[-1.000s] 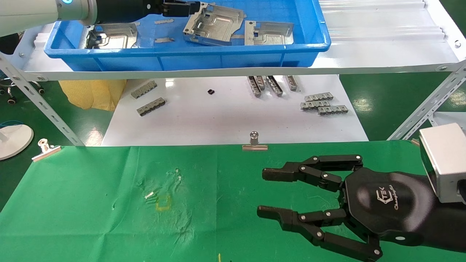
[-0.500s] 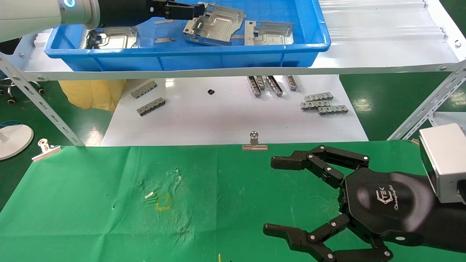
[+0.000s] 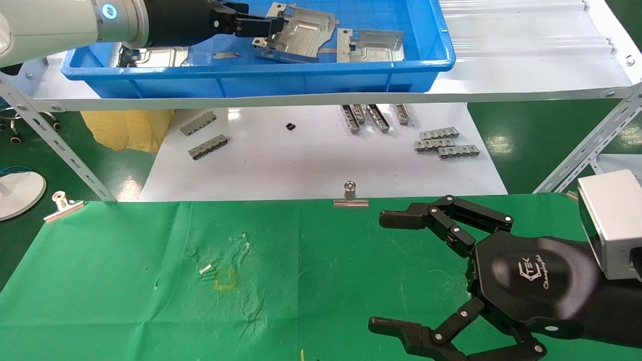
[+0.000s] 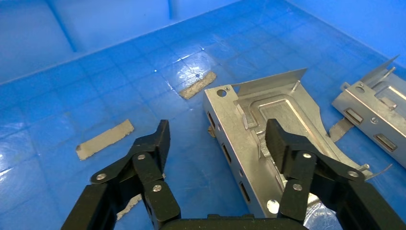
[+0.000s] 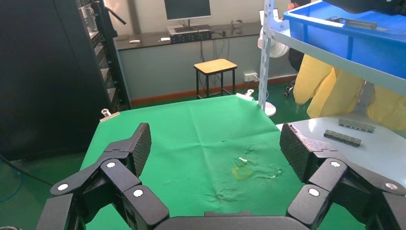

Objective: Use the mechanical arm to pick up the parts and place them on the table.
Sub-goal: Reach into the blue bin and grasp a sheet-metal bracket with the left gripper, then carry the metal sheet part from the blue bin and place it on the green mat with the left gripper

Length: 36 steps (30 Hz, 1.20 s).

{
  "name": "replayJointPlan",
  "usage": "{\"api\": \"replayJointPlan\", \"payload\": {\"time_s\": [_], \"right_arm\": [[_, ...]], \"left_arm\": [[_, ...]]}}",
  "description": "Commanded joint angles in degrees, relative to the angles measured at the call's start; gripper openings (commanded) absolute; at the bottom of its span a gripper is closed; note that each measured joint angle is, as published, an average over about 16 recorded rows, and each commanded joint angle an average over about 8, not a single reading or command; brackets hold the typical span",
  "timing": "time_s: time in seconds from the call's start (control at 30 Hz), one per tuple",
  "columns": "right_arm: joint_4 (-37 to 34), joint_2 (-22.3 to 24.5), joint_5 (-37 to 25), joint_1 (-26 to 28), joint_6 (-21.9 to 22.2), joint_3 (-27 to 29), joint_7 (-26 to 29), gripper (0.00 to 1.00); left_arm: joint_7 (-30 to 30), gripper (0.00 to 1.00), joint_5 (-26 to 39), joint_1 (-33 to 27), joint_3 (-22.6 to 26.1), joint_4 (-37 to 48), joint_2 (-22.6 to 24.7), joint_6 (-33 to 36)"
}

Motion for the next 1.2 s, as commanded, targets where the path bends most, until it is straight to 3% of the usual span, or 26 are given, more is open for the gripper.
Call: {"api": "replayJointPlan", "payload": {"time_s": [0.03,0.93,1.2], "right_arm": [[0.0,0.0,0.0,0.0,0.0,0.0,0.0,1.0],[0.0,0.0,0.0,0.0,0.0,0.0,0.0,1.0],[0.0,0.0,0.0,0.0,0.0,0.0,0.0,1.0]], "left_arm": [[-0.3,0.0,0.3,0.1,0.2,-0.3,0.1,-0.1],[-4.5,0.0,-0.4,1.5,1.5,-4.7,-0.1,-9.1],[0.2,0.0,-4.7,0.1,-1.2,-6.4,-3.5,-4.2]]}}
